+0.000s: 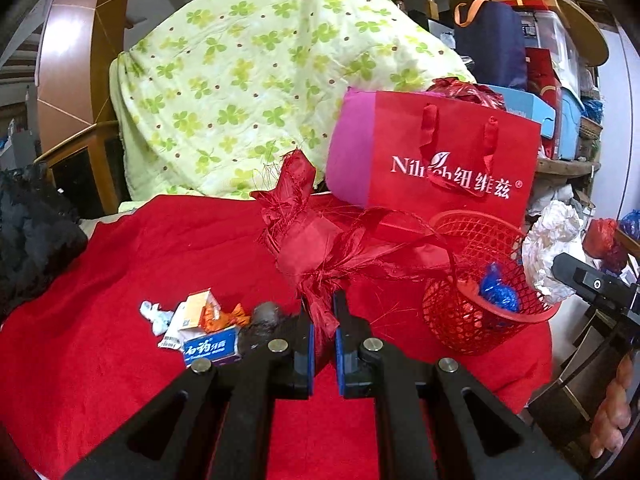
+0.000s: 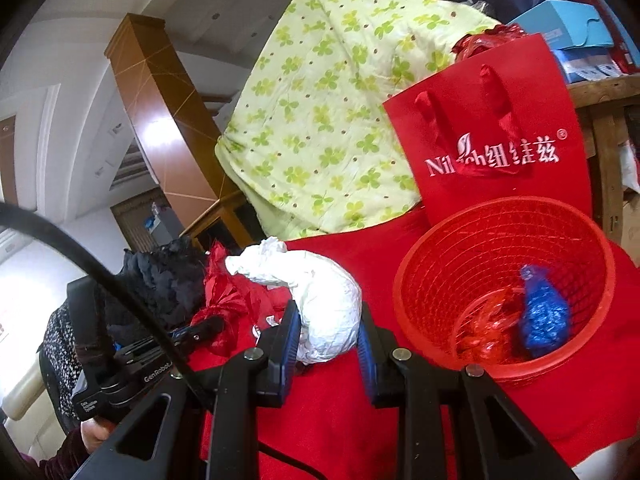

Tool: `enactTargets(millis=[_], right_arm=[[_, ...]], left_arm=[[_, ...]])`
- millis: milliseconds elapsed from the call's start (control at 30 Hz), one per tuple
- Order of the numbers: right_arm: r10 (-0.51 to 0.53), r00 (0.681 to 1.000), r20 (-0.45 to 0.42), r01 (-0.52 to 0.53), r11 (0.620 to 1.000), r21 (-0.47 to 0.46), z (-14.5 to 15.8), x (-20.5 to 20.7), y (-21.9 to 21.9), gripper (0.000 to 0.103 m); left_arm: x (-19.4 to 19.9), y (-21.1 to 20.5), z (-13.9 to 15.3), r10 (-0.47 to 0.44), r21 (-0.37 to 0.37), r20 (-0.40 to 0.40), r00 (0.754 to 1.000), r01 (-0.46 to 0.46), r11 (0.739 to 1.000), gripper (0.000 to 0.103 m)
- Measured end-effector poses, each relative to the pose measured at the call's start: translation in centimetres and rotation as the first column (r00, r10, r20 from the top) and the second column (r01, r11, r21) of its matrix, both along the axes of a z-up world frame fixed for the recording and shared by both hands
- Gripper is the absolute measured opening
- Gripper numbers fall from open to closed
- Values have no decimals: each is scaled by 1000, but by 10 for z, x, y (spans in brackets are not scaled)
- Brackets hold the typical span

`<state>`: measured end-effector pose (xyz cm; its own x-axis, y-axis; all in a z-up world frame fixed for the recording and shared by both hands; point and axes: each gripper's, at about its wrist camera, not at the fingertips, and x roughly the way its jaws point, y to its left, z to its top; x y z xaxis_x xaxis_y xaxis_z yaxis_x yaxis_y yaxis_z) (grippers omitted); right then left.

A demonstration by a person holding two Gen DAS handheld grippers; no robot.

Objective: Collect trash
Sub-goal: 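Carry both items to the red mesh basket and open the left tool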

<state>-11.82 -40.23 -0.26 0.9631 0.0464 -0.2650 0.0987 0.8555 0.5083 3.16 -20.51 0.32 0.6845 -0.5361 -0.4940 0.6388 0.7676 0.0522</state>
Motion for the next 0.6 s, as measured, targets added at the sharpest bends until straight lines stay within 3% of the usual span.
enactTargets(millis=[600], right_arm=[[-144,990,14,143,989,28,5,-31,-46,29]], left_arm=[[-13,-47,21,-185,-64,-18,983,184,981,9]])
